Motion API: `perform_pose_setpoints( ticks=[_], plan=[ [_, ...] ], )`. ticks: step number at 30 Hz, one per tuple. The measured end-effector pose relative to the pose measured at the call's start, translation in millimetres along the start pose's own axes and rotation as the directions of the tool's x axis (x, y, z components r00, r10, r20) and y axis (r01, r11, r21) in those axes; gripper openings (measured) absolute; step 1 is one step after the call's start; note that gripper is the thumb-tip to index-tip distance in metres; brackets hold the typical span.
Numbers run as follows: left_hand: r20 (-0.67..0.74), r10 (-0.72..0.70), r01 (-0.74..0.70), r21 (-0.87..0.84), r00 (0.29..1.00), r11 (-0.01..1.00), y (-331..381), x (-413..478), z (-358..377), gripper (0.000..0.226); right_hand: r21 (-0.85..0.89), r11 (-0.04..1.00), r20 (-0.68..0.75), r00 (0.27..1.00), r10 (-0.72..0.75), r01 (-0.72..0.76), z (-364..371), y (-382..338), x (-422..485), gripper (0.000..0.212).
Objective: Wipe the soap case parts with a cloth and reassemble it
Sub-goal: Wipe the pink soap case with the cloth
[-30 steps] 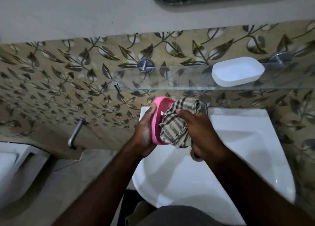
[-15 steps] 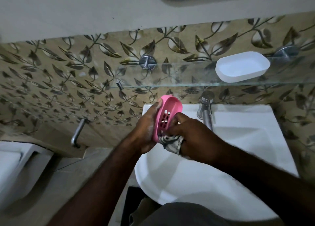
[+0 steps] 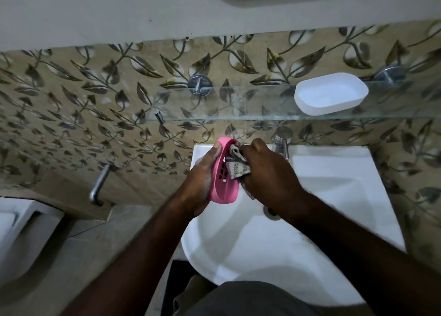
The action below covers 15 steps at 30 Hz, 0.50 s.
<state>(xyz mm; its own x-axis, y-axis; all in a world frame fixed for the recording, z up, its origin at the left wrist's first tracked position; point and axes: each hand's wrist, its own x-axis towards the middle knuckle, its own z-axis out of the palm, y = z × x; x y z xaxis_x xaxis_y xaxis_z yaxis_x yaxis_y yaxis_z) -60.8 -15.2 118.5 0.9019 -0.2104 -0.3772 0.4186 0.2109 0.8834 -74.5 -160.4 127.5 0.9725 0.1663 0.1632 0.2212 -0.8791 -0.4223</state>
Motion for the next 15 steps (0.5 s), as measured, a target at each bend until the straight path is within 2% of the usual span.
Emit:
perform_pose_setpoints(
  ticks=[2,4,6,7,10,11,15],
  plan=[
    [-0.046,0.024,-0.023,0.022,0.999,0.999,-3,-2,2,0.047,0.058,0.996,0.039,0.998,0.059,-0.061,1,-4,-4,0.015],
    [-0.088,0.037,-0.036,0.013,0.995,0.999,-3,-5,4,0.047,0.181,0.982,0.131,0.991,0.038,-0.061,2,-9,-11,0.007],
    [-0.132,0.069,-0.063,0.046,0.989,0.997,-3,-6,5,0.049,0.33,0.936,0.282,0.959,0.03,-0.126,4,-16,-20,0.023],
    [-0.149,0.09,-0.079,0.077,0.985,0.994,-2,-6,5,0.049,0.422,0.883,0.351,0.935,0.051,-0.207,4,-19,-23,0.028],
    [-0.145,0.11,-0.106,0.036,0.983,0.994,3,-10,10,0.052,0.672,0.585,0.492,0.864,0.108,-0.455,-3,-20,-20,0.016],
    [-0.134,0.117,-0.117,0.006,0.984,0.993,6,-12,12,0.056,0.727,0.468,0.522,0.847,0.099,-0.503,-6,-19,-18,0.02],
    [-0.115,0.161,-0.166,-0.033,0.98,0.986,22,-13,21,0.073,0.817,-0.057,0.576,0.816,0.055,-0.573,-16,-22,-10,0.027]
  ],
)
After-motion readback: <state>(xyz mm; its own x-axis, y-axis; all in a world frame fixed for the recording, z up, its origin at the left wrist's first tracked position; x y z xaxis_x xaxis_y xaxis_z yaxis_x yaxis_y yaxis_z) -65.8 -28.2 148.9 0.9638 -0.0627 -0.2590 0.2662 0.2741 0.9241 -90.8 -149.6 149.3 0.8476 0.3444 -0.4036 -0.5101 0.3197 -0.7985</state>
